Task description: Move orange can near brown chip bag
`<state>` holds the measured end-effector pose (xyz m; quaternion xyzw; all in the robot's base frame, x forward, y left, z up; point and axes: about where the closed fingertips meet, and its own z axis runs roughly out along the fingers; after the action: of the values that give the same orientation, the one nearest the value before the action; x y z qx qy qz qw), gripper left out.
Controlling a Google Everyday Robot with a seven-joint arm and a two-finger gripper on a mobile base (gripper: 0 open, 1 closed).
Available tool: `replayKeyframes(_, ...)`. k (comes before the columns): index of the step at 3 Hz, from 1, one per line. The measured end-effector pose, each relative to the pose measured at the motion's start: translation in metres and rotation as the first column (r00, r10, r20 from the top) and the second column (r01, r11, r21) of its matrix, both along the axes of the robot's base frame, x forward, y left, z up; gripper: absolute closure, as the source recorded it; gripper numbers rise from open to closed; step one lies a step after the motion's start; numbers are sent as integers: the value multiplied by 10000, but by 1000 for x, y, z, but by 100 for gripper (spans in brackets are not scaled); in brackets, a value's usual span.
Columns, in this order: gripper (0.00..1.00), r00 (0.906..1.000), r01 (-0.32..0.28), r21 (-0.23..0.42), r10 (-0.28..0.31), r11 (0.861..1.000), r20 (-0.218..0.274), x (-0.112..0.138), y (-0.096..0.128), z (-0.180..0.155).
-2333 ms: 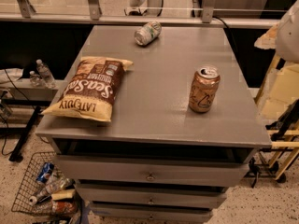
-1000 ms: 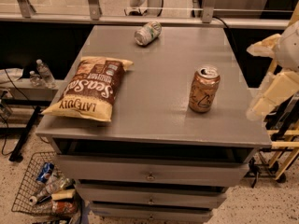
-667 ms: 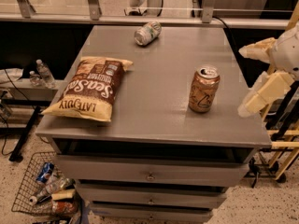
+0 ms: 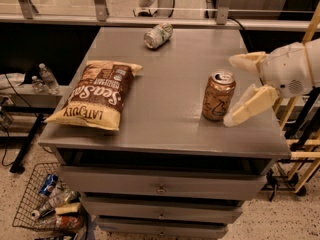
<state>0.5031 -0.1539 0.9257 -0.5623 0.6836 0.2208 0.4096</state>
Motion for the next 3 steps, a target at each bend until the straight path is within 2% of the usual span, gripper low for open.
replayKeyframes(2, 0, 9947, 927, 780, -958, 9926, 378, 28, 3, -18)
replayKeyframes(3, 17, 9919, 1153, 1063, -1202, 9876, 405, 36, 1, -20)
